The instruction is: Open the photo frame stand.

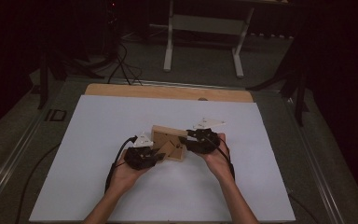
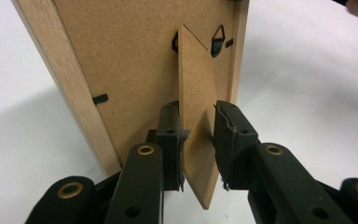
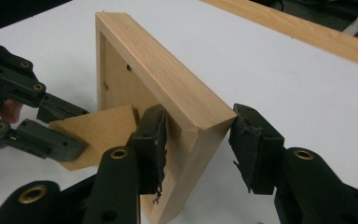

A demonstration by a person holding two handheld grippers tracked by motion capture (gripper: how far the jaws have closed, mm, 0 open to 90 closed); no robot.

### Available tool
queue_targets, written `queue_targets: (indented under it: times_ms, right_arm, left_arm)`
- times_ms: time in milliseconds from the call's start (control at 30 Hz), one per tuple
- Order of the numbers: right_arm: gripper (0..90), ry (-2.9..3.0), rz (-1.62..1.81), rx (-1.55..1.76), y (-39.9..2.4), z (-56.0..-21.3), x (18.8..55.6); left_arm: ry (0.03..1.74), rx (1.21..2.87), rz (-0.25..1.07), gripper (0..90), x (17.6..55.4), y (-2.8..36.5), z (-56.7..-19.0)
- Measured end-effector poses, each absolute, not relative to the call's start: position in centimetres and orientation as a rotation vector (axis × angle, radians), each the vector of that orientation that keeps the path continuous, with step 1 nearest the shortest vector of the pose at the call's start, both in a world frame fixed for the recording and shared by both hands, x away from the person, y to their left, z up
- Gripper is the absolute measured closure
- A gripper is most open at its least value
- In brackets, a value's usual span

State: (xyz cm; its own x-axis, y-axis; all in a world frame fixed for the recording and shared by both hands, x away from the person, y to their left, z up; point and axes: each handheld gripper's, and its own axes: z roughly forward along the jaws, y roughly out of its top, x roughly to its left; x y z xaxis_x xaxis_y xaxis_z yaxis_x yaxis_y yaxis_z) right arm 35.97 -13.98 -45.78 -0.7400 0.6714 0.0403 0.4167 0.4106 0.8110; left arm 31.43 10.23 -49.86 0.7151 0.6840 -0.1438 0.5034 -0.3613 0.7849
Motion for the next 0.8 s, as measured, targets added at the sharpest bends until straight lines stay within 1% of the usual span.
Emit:
queue_targets:
  times_ms: [167, 367, 800]
  right_arm:
    - [56.0, 2.372, 1.233, 0.939, -13.8, -45.6, 36.1]
    - [55.7, 2.382, 1.236, 0.913, -13.6, -45.7, 35.6]
    - [55.4, 2.391, 1.228, 0.875, -13.0, -45.8, 34.8]
  left_arm:
    - [0.927, 2.036, 0.276, 75.6, 31.8, 10.2, -49.9]
    - [0.911, 2.082, 0.296, 76.3, 31.5, 10.0, -49.9]
    - [0.903, 2.103, 0.277, 76.3, 31.4, 10.5, -50.4]
